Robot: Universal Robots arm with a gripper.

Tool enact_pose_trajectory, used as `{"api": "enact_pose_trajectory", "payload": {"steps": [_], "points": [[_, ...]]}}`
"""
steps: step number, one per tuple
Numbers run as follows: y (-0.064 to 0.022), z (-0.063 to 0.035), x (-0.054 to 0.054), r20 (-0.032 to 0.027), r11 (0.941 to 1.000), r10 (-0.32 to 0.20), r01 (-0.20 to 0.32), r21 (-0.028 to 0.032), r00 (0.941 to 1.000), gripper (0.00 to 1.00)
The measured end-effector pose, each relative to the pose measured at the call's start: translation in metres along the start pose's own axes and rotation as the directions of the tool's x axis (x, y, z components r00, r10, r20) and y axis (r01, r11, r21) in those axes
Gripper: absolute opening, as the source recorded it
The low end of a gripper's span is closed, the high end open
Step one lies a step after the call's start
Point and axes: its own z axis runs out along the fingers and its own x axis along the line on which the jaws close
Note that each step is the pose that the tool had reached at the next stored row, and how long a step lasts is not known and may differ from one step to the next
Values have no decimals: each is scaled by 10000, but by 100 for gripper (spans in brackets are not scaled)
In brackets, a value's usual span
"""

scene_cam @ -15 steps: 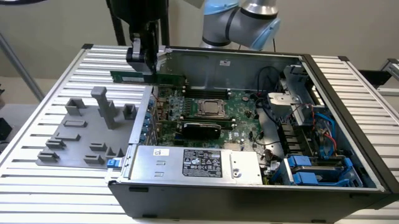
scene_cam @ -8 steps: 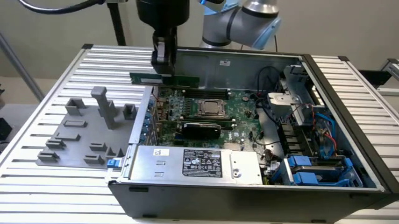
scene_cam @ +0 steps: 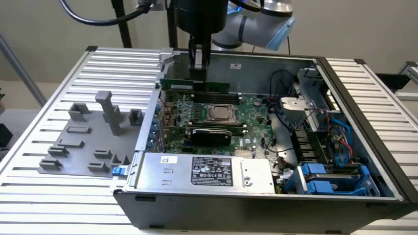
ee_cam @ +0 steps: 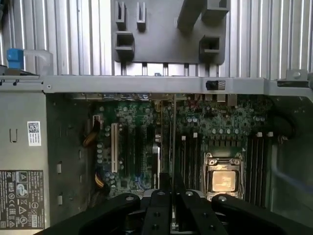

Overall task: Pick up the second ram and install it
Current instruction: 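Insert the second ram into the second slot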

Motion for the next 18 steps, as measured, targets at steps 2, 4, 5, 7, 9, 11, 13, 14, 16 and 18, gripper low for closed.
{"api": "enact_pose_trajectory", "payload": {"steps": [2, 4, 5, 7, 9, 11, 13, 14, 16, 18], "points": [[-89, 23, -20, 13, 10000, 2, -2, -1, 10000, 0], [-180, 51, -47, 21, 10000, 0, 0, -1, 10000, 0], [-219, 67, -64, 24, 10000, 0, 0, -2, 10000, 0], [-279, 104, -107, 26, 10000, 1, -1, -2, 10000, 0], [-322, 140, -154, 30, 10000, 1, -1, -1, 10000, 0], [-354, 177, -207, 36, 10000, 1, -1, -1, 10000, 0], [-384, 215, -264, 40, 10000, 2, -2, -1, 10000, 0], [-399, 234, -293, 41, 10000, 1, -1, -1, 10000, 0], [-430, 274, -353, 45, 10000, 1, -1, -1, 10000, 0], [-458, 312, -410, 46, 10000, 1, -1, -2, 10000, 0]]}}
